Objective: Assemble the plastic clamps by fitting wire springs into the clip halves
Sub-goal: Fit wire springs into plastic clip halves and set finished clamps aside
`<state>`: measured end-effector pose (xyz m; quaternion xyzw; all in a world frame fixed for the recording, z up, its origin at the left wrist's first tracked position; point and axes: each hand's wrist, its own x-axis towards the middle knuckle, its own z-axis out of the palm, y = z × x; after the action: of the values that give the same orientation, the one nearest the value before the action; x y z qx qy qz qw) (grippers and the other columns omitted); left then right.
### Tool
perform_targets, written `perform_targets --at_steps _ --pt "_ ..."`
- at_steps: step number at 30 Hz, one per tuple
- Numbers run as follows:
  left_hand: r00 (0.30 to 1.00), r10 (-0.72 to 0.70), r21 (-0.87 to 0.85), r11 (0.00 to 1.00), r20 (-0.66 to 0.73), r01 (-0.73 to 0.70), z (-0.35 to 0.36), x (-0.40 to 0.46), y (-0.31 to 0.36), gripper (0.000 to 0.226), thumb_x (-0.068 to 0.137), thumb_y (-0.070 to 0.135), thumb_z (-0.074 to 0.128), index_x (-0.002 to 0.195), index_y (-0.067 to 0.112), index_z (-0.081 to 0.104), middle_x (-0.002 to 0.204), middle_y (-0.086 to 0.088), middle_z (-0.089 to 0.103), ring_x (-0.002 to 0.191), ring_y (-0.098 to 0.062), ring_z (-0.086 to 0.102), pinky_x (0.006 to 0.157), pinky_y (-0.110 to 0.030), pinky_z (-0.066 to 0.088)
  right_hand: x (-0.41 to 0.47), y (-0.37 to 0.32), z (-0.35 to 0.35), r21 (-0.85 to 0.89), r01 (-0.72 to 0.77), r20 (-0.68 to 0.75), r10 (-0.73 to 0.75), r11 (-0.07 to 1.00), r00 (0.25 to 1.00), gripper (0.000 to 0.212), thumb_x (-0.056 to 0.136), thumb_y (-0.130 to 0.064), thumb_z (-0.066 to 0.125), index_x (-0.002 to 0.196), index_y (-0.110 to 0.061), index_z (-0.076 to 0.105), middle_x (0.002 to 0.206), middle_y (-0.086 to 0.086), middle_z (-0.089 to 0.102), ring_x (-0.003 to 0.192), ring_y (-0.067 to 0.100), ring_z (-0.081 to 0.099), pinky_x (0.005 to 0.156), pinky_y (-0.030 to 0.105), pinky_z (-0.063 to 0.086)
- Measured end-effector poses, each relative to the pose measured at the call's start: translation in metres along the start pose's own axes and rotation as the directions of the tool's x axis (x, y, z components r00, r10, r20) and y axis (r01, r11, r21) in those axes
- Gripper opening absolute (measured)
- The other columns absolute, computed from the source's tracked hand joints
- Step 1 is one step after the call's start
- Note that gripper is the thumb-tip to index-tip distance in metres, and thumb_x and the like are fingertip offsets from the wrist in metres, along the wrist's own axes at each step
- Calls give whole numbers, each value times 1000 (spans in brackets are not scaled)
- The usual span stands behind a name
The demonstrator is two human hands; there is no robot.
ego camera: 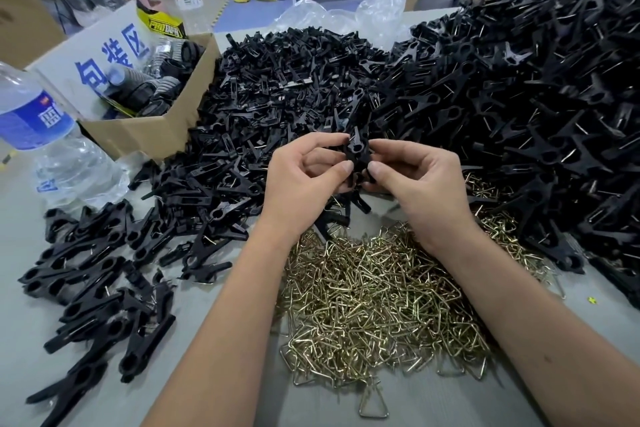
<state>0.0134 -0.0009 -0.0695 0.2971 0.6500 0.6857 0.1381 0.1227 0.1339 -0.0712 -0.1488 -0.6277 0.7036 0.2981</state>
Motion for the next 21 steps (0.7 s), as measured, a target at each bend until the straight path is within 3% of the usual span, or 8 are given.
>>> perform_targets --at_steps 12,17,21 --pt "1000 5 14 1000 3 -5 -1 0 0 34 88 -6 75 117 10 76 88 -14 78 83 -21 78 71 -34 64 -1 -1 1 -80 37 45 -34 996 998 28 89 8 73 108 -13 79 94 4 81 90 19 78 77 25 62" --pt "995 -73 -166 983 66 83 -8 0 7 30 87 -7 75 115 4 75 97 -19 78 87 -31 79 70 -34 65 -2 -4 -1 -60 25 99 -19 998 995 27 91 6 72 107 -14 80 98 5 81 92 21 78 77 28 63" --pt "986 -61 -221 971 156 95 -18 -1 12 38 77 5 83 114 10 74 109 -16 77 92 -36 77 76 -40 66 1 -10 -3 -86 11 207 7 996 978 26 93 6 68 109 -10 80 101 8 80 97 25 77 86 34 63"
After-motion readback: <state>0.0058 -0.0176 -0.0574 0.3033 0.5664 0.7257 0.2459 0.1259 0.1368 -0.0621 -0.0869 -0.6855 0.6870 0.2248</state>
